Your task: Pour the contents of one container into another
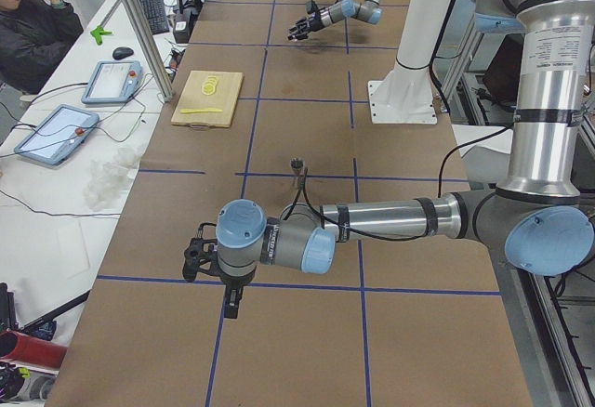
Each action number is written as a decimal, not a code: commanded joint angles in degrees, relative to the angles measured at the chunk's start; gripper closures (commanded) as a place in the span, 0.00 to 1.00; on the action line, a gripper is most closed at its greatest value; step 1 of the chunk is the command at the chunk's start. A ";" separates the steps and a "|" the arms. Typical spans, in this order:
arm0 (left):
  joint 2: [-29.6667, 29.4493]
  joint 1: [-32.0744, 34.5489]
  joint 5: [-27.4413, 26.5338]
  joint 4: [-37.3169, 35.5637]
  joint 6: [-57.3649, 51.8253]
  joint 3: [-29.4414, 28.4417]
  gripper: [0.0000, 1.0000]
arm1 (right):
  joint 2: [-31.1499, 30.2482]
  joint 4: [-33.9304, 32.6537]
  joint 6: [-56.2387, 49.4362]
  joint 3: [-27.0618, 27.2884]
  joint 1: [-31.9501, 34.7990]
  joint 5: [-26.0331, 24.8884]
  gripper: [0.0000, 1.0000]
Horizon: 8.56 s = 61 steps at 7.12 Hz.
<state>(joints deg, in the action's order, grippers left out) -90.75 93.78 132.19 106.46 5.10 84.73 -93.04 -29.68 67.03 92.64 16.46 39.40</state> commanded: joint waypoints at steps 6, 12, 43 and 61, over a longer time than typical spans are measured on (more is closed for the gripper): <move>-0.48 -0.09 0.00 -0.02 0.00 -0.09 0.00 | -0.04 0.06 4.16 -1.24 -4.77 -4.77 1.00; -0.92 -0.09 0.00 -0.02 0.00 -0.18 0.00 | 0.05 0.06 4.16 -1.41 -4.68 -5.21 0.00; 7.60 -3.52 2.55 -13.39 -15.56 11.78 0.00 | -9.18 -40.20 -69.05 -3.52 72.04 97.87 0.00; 7.43 -3.43 2.55 -13.03 -15.38 10.46 0.00 | -6.19 -62.00 -69.49 10.54 72.05 92.26 0.00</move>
<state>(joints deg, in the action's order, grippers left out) -83.29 90.35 134.74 93.43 -10.28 95.17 -99.29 -91.71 -2.56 103.20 88.51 131.55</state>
